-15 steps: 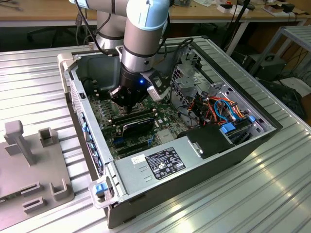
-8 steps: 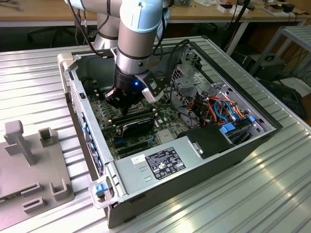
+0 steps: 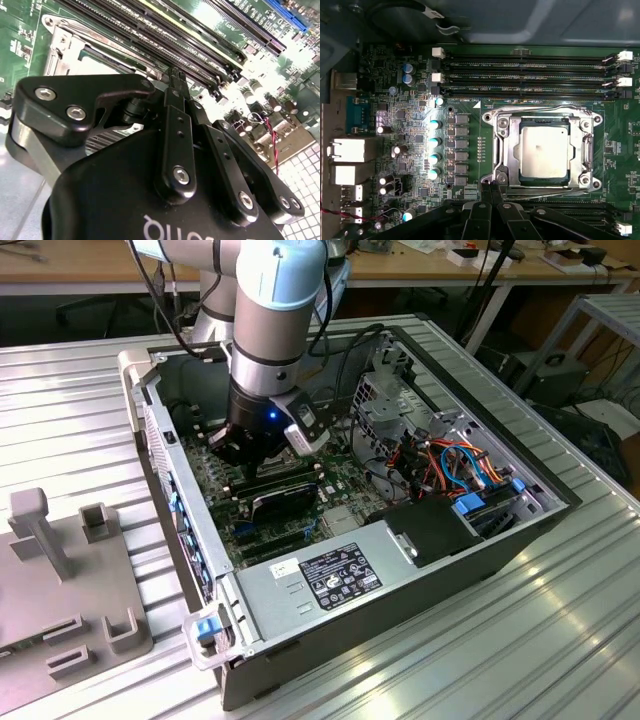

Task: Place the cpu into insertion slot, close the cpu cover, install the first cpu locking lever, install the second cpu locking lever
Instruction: 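Install the second cpu locking lever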

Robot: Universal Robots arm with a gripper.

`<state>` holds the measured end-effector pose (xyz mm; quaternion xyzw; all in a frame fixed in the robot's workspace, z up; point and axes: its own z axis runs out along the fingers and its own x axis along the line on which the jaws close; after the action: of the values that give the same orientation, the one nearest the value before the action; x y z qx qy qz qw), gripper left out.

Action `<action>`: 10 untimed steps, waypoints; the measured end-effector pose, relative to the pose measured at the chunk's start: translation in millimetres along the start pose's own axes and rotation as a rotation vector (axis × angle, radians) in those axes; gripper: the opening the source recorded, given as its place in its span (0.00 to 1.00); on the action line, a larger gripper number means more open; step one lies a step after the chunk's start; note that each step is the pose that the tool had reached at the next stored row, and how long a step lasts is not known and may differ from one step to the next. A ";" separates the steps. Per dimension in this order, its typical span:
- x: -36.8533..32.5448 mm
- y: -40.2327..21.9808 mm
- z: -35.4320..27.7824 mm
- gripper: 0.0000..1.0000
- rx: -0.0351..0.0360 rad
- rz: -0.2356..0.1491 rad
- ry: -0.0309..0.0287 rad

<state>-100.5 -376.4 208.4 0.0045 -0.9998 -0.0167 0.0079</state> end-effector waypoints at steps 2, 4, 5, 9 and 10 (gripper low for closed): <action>0.0 0.0 0.0 0.11 0.0000 0.000 0.0000; 0.2 0.0 0.1 0.11 -0.0001 0.000 -0.0001; 2.3 0.0 0.9 0.11 -0.0001 0.000 -0.0001; 4.6 0.0 1.7 0.11 0.0000 0.000 -0.0001; 4.6 0.0 1.7 0.11 0.0000 0.000 -0.0001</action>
<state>-105.2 -376.4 206.7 0.0045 -0.9998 -0.0167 0.0078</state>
